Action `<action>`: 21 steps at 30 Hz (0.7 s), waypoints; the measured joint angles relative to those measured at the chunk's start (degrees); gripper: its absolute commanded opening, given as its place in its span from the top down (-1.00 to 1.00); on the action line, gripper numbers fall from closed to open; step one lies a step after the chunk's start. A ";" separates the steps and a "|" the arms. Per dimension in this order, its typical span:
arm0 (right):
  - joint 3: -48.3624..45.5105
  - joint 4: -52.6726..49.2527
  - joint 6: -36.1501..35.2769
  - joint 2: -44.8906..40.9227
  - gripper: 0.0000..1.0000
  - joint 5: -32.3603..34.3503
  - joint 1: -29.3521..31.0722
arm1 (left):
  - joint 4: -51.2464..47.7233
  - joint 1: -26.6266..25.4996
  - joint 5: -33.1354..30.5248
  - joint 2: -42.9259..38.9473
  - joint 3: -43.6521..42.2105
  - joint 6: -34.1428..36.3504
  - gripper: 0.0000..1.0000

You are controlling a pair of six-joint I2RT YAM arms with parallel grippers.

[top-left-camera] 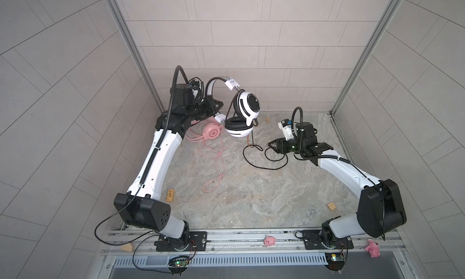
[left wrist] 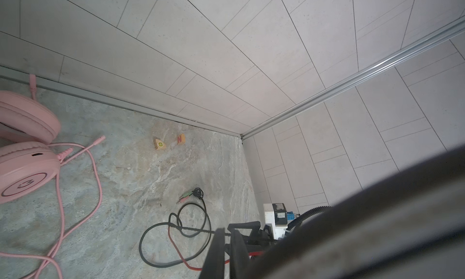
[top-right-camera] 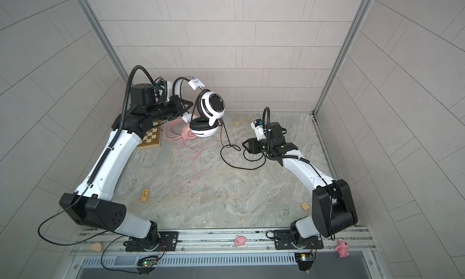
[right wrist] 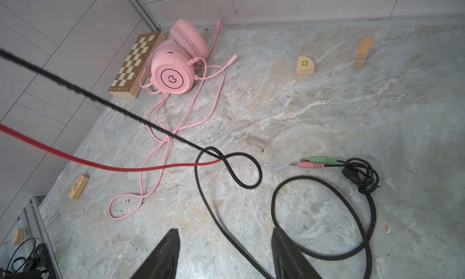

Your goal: Wrap the headphones

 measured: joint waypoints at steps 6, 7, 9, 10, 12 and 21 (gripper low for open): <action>-3.13 3.98 -1.73 2.60 -0.99 -2.29 4.81 | 0.00 0.02 -0.02 0.00 0.17 -1.01 1.00; -3.15 4.92 -1.55 3.02 -0.99 -2.10 6.32 | 0.00 0.02 -0.02 0.00 0.17 -1.16 1.00; -3.78 8.09 -1.22 3.21 -0.99 -1.77 8.98 | 0.00 0.02 0.04 0.00 0.17 -1.49 1.00; -4.02 9.84 -0.98 3.21 -0.98 -1.38 10.29 | -0.02 0.00 0.13 0.00 0.17 -1.57 1.00; -4.26 13.03 -0.48 3.34 -0.99 0.11 12.31 | -0.02 0.00 0.17 0.00 0.17 -1.75 1.00; -2.01 25.27 4.00 8.22 -0.99 5.27 13.94 | -0.92 -0.72 0.17 -0.09 0.17 -1.99 1.00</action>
